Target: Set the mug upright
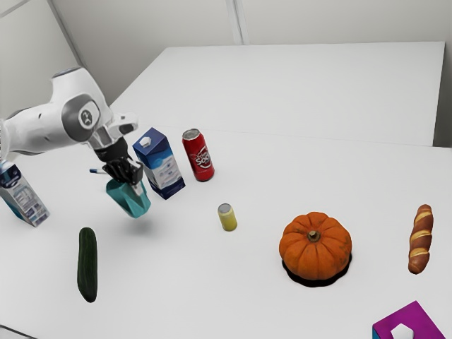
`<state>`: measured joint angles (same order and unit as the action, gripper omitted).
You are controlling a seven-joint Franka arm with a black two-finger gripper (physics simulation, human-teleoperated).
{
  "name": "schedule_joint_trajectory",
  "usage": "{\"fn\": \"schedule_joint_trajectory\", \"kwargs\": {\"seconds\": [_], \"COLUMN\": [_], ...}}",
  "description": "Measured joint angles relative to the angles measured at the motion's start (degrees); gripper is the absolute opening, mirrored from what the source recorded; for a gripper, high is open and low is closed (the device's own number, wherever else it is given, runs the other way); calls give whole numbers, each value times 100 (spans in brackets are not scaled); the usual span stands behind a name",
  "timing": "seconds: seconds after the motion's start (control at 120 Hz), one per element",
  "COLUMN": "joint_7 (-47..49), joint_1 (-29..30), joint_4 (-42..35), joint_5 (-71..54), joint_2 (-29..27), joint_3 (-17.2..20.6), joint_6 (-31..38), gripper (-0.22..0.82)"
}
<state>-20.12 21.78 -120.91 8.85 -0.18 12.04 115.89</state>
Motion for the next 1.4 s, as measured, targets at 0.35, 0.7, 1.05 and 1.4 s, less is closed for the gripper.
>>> {"fn": "schedule_joint_trajectory", "kwargs": {"seconds": [0.35, 0.7, 1.05, 1.4], "joint_7": [479, 854, 1369, 1656], "joint_1": [-726, -650, -866, -894], "joint_4": [-294, -110, -155, -164], "joint_5": [-358, -912, -1274, -1246], "joint_2": [-110, 278, 562, 720], "joint_3": [46, 89, 85, 80], "joint_6": [545, 704, 834, 877], "gripper": [-18, -18, -18, 7]}}
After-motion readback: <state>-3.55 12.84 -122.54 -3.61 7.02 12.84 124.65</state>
